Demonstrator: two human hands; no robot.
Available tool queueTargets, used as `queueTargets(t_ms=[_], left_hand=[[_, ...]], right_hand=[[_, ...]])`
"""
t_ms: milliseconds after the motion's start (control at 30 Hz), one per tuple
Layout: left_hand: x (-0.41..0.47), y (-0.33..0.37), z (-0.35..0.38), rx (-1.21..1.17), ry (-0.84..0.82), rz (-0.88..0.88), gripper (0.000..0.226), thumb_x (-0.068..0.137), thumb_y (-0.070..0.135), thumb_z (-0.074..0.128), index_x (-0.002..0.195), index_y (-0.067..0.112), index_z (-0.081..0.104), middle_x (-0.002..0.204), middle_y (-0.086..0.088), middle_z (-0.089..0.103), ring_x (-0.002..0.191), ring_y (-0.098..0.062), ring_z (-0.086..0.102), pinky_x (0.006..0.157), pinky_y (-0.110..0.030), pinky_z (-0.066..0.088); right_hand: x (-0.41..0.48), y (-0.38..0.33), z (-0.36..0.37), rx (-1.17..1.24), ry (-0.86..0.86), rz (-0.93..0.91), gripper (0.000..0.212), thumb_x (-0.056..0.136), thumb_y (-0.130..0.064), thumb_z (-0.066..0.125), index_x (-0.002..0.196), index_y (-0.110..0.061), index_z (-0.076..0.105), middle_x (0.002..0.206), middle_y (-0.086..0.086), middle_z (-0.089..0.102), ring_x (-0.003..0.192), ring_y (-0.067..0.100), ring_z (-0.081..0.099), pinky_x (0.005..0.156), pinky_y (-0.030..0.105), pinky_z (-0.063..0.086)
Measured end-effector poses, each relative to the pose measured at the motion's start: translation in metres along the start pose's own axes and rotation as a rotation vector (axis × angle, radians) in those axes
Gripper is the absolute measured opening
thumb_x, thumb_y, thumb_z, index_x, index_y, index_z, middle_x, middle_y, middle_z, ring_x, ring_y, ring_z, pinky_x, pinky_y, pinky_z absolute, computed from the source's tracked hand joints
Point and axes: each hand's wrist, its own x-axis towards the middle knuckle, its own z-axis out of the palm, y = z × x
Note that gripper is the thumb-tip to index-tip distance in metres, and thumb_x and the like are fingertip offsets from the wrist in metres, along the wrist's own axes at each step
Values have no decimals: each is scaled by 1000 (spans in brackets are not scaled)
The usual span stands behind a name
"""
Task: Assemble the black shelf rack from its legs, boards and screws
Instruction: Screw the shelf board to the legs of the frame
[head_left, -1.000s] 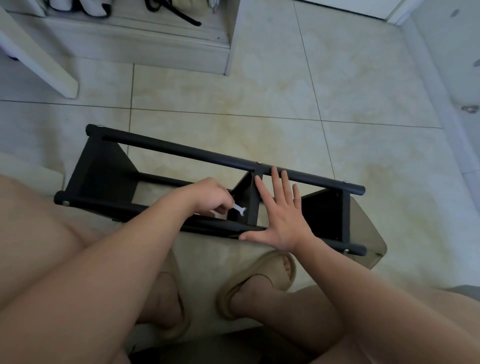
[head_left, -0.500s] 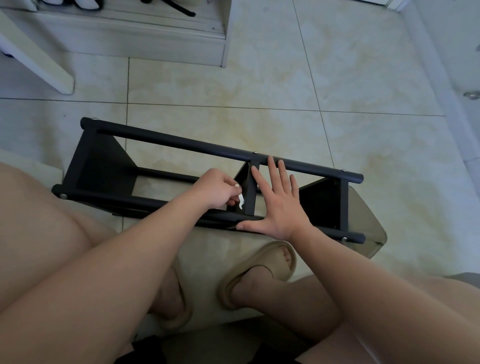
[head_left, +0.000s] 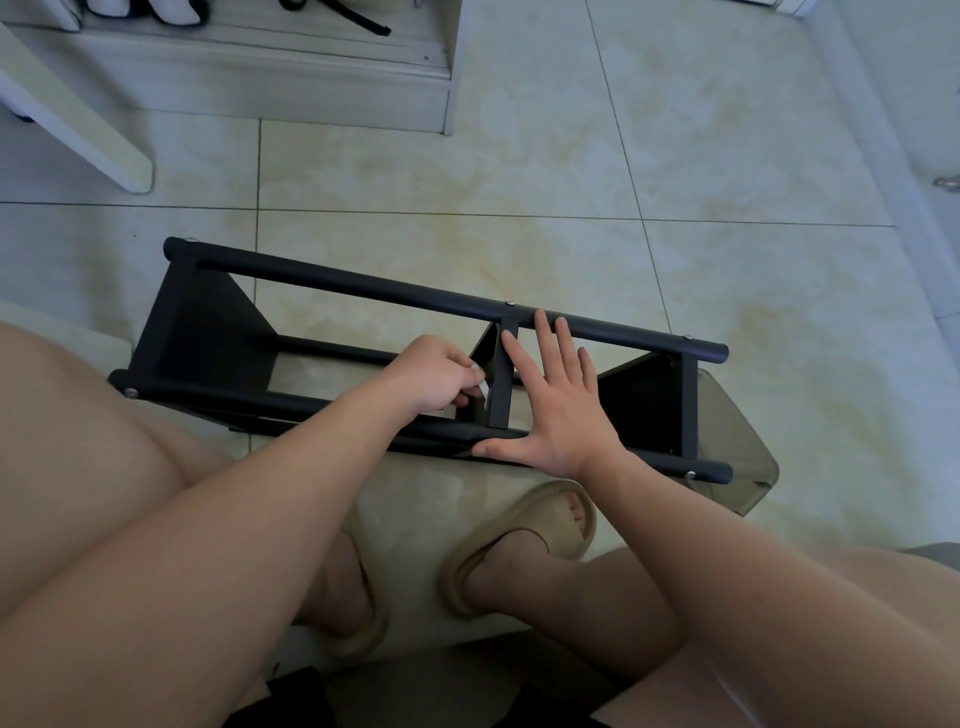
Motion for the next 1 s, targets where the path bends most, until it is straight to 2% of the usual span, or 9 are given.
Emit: queueTargets(t_ms=[100, 333, 700, 1000], left_hand=[[1, 1, 1, -10, 2, 0, 14, 97, 24, 63, 97, 13, 72, 86, 5, 76, 72, -6, 69, 62, -22, 45], [1, 2, 1, 18, -35, -31, 12, 95, 22, 64, 86, 19, 71, 70, 12, 74, 72, -6, 69, 64, -23, 48], [0, 4, 1, 1, -55, -61, 16, 96, 22, 63, 82, 18, 71, 74, 10, 75, 74, -8, 69, 72, -26, 51], [-2, 5, 2, -16, -24, -33, 13, 96, 21, 62, 86, 17, 69, 80, 7, 75, 71, -8, 67, 70, -24, 49]], right_hand=[[0, 0, 0, -1, -4, 2, 127, 61, -98, 44, 162, -37, -3, 167, 0, -26, 151, 22, -32, 124, 57, -3], [0, 1, 1, 1, 6, 1, 127, 61, -98, 46, 161, -37, -2, 167, 1, -25, 151, 22, -31, 125, 56, -3], [0, 0, -1, -61, -7, -2, 127, 62, -99, 39, 162, -35, -5, 167, 4, -26, 151, 24, -32, 123, 58, -10], [0, 0, 1, -44, -2, 1, 127, 61, -100, 40, 161, -36, -5, 167, 2, -26, 150, 23, -32, 123, 57, -9]])
